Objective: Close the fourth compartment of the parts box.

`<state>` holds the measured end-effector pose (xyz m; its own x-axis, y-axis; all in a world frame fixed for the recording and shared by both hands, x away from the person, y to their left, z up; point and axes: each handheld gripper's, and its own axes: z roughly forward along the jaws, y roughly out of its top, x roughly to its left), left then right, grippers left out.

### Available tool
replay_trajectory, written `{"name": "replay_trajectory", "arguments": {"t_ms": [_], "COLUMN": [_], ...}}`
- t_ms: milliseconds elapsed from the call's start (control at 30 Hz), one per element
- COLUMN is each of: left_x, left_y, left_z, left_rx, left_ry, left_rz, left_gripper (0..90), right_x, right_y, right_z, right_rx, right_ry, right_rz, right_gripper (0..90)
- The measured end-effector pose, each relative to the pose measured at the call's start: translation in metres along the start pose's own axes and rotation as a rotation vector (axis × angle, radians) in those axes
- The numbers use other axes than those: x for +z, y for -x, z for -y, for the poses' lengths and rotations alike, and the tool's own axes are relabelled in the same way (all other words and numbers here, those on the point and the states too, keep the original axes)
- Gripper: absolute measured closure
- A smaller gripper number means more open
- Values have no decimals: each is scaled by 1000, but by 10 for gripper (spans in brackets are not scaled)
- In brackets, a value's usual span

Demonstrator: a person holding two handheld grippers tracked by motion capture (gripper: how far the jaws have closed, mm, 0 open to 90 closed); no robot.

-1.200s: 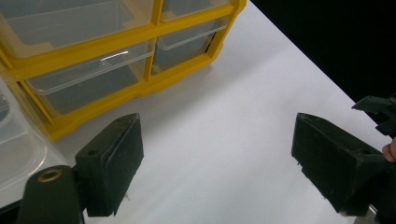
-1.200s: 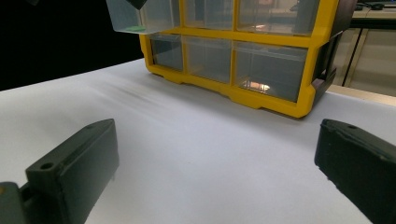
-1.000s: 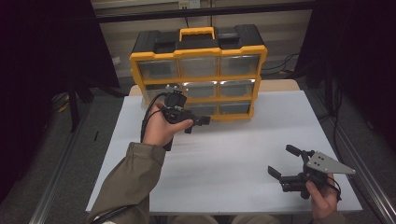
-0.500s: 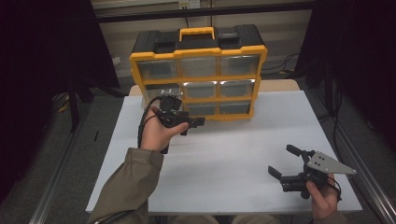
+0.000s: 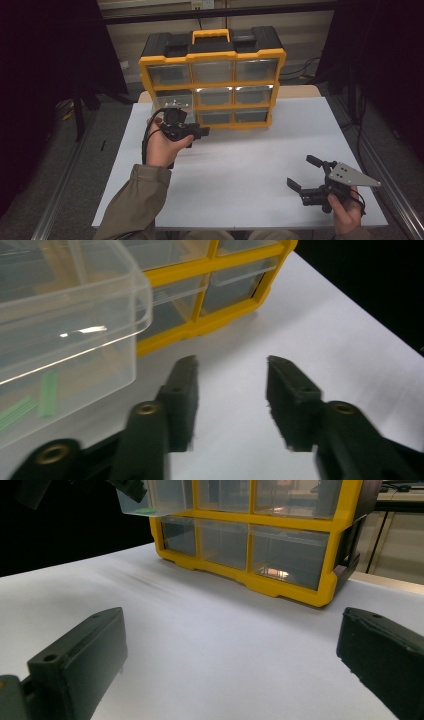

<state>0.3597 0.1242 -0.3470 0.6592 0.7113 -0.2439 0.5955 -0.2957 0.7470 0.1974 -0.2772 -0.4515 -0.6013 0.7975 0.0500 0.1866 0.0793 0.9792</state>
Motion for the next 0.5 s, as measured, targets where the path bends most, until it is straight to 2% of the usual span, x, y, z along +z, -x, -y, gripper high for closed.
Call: {"name": "replay_trajectory", "arguments": {"t_ms": [233, 267, 367, 433, 500], "left_x": [-7, -7, -8, -9, -9], "left_y": [-7, -9, -11, -14, -16], "left_z": [6, 7, 9, 11, 12], "left_rx": [-29, -21, -35, -28, -45], "left_ry": [22, 14, 31, 24, 36], "left_rz": [-37, -39, -58, -68, -78], "left_gripper": [748, 774, 815, 836, 850], "right_x": [0, 0, 0, 0, 1], "right_y": [0, 0, 0, 0, 0], "right_z": [0, 0, 0, 0, 0], "right_rx": [-4, -3, -2, -3, -4], "right_ry": [0, 0, 0, 0, 2], "right_rz": [-6, -6, -6, -6, -9], "right_gripper": [0, 0, 0, 0, 0]}}
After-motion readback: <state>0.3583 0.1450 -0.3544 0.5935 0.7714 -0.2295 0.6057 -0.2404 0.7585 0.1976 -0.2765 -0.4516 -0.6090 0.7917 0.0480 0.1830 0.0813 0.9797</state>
